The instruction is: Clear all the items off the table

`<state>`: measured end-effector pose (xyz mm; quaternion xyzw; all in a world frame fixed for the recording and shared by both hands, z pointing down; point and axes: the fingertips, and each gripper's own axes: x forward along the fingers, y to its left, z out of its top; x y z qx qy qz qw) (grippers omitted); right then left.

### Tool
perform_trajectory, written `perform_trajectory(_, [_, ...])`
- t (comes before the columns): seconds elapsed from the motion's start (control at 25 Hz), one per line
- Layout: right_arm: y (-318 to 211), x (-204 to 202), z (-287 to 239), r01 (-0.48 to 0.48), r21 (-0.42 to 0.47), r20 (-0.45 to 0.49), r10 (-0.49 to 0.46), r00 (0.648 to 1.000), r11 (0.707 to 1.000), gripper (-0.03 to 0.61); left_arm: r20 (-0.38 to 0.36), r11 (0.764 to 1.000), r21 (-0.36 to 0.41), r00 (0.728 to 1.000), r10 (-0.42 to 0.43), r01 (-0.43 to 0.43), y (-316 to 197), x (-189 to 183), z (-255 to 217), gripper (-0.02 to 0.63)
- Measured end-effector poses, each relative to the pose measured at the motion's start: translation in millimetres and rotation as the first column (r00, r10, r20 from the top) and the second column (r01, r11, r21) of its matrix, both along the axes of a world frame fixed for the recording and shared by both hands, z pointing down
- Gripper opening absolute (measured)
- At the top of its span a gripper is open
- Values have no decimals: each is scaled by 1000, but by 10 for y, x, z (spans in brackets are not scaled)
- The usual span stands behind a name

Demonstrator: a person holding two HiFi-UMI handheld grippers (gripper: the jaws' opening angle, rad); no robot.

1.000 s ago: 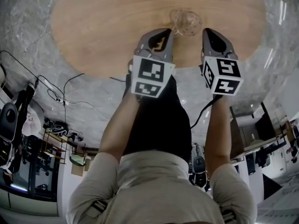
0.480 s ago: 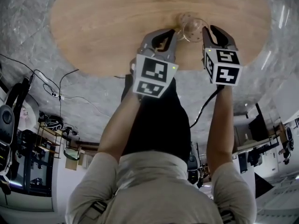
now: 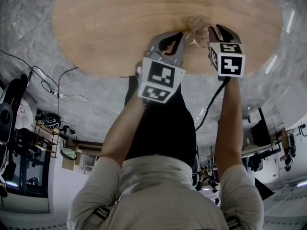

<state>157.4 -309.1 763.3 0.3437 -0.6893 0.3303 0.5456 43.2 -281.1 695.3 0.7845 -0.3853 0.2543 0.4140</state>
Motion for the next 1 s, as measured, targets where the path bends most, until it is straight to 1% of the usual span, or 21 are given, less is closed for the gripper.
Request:
perform_trajectory(0.24, [30,-49,92,24,-29,-13,-24,1000,999,89,0,1000,-6,1000,-14,14,13,-68,-29,21])
perform_trajectory(0.44, [6,35,98,22,-34,-30,-23,999,999,86,0,1000,-10,1000,-19,19,9,-52,-67,21])
perform_trajectory(0.56, [-7,90,87,21,-19,-63,-22,998,1000,56,-3,1000,-10,1000,-16,16,34,-42,-90,21])
perform_trajectory(0.6, [-9,113,75,24,-11,-76,-24,997,1000,29,-4,1000,-9,1000,-14,14,47,-26,-102,21])
perform_trajectory(0.76, [6,149,42,47,10,-93,-46,995,999,28,-8,1000,-6,1000,-12,12,86,37,-122,21])
perform_trajectory(0.88, [-37,21,33,67,29,-98,-64,993,997,28,-9,1000,2,1000,-13,13,50,-73,-106,21])
perform_trajectory(1.0, [-76,-143,-59,47,59,-64,-43,997,997,28,-10,1000,17,1000,-22,22,24,-213,-141,21])
